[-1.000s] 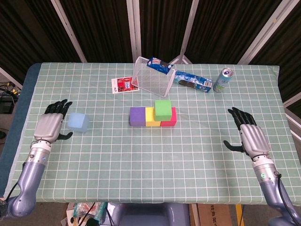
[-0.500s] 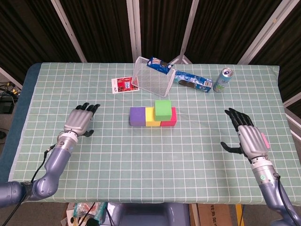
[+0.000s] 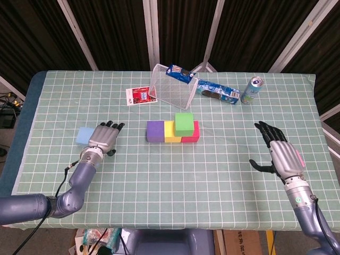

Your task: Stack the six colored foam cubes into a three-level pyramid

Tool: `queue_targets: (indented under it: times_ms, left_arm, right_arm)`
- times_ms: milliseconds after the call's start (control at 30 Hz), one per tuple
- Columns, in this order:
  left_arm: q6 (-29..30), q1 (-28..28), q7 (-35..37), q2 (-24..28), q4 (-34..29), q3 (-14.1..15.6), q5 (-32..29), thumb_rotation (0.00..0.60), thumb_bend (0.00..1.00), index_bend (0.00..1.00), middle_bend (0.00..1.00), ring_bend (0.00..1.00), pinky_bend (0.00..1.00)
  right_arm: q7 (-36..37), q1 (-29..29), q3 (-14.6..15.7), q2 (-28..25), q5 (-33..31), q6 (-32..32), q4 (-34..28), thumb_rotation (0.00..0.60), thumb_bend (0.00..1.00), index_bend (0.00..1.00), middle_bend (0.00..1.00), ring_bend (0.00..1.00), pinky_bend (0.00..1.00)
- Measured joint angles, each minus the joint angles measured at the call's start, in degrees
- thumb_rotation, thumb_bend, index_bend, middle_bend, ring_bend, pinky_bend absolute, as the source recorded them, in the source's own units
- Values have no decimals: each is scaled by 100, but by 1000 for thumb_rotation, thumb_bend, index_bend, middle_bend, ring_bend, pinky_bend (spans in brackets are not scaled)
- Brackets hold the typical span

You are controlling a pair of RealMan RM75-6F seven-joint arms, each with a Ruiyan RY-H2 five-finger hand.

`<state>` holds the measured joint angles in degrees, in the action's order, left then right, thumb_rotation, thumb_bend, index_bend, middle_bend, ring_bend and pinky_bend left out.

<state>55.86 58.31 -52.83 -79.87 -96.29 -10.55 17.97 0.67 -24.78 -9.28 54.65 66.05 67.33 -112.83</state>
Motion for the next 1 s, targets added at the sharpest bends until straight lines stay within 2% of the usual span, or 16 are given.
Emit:
queue_targets:
  times_ms: [1000]
  left_arm:
    - [-177,673,16,-990,1013,238,-474,600,368,87,158,90,184]
  right_arm:
    - [178,78,-143,-28,-41,-171,71,600,289,0,0,0,0]
